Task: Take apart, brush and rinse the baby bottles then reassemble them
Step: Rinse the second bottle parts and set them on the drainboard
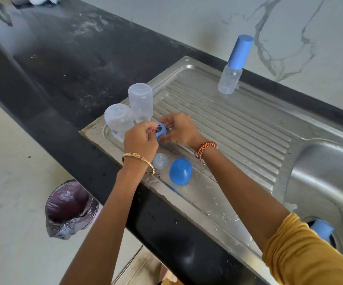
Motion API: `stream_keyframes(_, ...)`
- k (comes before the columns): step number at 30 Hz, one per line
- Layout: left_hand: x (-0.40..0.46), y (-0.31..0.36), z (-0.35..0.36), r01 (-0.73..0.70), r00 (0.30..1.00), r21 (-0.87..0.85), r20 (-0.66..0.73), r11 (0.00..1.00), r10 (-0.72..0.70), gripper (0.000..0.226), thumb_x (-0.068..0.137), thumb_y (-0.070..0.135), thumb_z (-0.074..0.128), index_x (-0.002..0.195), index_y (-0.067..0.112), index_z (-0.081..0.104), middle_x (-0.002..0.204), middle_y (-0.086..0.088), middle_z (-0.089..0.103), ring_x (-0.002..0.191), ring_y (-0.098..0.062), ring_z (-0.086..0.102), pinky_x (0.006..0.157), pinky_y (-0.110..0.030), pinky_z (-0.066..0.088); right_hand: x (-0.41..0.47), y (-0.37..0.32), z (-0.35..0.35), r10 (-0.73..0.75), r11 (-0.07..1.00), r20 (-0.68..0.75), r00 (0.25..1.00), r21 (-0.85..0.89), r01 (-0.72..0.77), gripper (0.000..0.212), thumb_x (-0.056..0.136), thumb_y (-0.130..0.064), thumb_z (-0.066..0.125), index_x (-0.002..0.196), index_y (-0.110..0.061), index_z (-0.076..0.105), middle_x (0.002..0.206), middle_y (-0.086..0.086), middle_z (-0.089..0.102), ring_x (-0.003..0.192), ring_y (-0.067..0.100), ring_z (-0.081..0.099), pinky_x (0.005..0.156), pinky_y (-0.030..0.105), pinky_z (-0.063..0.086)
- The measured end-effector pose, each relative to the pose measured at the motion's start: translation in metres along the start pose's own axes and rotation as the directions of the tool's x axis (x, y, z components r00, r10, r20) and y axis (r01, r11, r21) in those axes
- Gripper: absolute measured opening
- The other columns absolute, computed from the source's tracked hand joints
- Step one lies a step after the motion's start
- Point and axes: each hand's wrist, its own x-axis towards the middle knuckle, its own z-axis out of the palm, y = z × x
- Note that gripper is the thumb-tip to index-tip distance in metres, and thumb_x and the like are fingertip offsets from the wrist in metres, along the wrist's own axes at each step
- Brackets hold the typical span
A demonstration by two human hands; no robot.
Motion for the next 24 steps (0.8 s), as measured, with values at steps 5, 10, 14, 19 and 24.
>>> stream_keyframes(5,-0.006,0.011,0.002,-0.006,1.000,-0.019,-0.014,1.000,0.006,0.027,0.091,-0.001,0.047,0.111,0.003,0.064,0.108,-0.011,0.067,0.102,-0.023,0.060,0.074,-0.008,0.034,-0.015,-0.004,-0.019,0.019,1.000,-0.019,1.000,0.025,-0.019,0.074,0.067,-0.012,0.082,0.132,-0.005,0.048,0.129,0.008,0.054,0.110,0.020,0.055,0.082,0.016,0.041)
stream_keyframes(10,-0.022,0.043,0.016,-0.090,0.995,-0.124,0.037,0.988,0.095,0.027,0.088,-0.004,0.049,0.110,0.001,0.064,0.100,-0.004,0.063,0.092,-0.014,0.055,0.069,0.001,0.036,-0.063,0.011,-0.063,0.033,0.997,-0.257,0.966,0.074,-0.014,0.058,0.065,-0.006,0.082,0.117,-0.007,0.056,0.105,0.005,0.056,0.088,0.013,0.050,0.076,0.020,0.043)
stream_keyframes(14,-0.045,0.082,0.058,-0.173,0.968,-0.204,0.143,0.964,0.204,0.025,0.084,-0.006,0.053,0.104,0.000,0.067,0.097,-0.014,0.069,0.082,-0.017,0.058,0.070,-0.007,0.040,-0.118,0.045,-0.107,0.115,0.991,-0.545,0.831,0.118,-0.059,0.036,0.065,-0.001,0.078,0.085,-0.018,0.053,0.075,-0.001,0.051,0.067,0.013,0.049,0.066,0.024,0.043)
stream_keyframes(19,-0.092,0.126,0.130,-0.087,0.905,-0.357,0.361,0.930,0.224,0.021,0.079,-0.007,0.062,0.098,-0.001,0.069,0.093,-0.012,0.069,0.068,-0.001,0.060,0.073,-0.013,0.044,-0.199,0.093,-0.147,0.235,0.972,-0.660,0.713,0.140,-0.191,0.044,0.069,0.002,0.071,0.060,-0.029,0.041,0.056,-0.012,0.044,0.053,0.001,0.042,0.057,0.010,0.033)
stream_keyframes(24,-0.151,0.160,0.199,0.006,0.839,-0.400,0.500,0.916,0.213,0.018,0.067,-0.018,0.063,0.078,-0.004,0.069,0.049,0.019,0.056,0.047,0.011,0.049,0.054,-0.004,0.035,-0.280,0.148,-0.163,0.348,0.922,-0.720,0.600,0.145,-0.360,0.028,0.071,0.004,0.062,0.062,-0.020,0.051,0.058,-0.007,0.051,0.057,0.012,0.049,0.060,0.016,0.033)
